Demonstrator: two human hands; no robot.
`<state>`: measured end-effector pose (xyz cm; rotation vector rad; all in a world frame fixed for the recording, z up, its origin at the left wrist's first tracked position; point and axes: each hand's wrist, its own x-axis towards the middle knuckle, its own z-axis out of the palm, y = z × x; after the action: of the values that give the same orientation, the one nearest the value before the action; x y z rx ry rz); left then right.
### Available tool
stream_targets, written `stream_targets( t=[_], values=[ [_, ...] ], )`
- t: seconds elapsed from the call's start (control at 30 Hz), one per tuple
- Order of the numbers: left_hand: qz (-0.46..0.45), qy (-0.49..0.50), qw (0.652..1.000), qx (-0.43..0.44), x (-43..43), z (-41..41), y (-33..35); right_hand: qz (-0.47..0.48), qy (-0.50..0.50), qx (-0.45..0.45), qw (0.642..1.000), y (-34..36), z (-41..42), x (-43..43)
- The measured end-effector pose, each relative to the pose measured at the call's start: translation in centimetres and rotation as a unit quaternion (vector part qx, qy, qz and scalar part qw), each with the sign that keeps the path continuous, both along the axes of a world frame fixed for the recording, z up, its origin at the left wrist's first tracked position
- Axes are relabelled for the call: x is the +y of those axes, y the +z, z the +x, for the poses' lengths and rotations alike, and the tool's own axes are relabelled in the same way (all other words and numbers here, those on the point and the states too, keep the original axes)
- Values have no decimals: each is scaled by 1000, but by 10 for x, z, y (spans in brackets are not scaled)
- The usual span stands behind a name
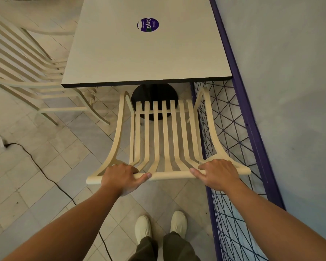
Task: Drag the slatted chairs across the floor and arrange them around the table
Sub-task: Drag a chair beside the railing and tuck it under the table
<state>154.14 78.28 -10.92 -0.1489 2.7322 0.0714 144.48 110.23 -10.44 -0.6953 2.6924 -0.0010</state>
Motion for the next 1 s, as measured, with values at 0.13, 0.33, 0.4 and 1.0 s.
stream_targets(
  t=[0.13,0.33,0.4,1.0],
  values=[
    [-2,4,1000,1,-3,-1,-1,2,-1,-5,1000,1,0,-4],
    [2,9,1000,4,-3,-1,-3,-2,2,1,1000,0,-1,-2],
    [0,9,1000,0,-2,0,-3,-3,4,2,1000,-1,-1,-1],
    [1,11,1000,-2,-3,-7,-7,9,2,-4,1000,-2,-9,-2]
  ],
)
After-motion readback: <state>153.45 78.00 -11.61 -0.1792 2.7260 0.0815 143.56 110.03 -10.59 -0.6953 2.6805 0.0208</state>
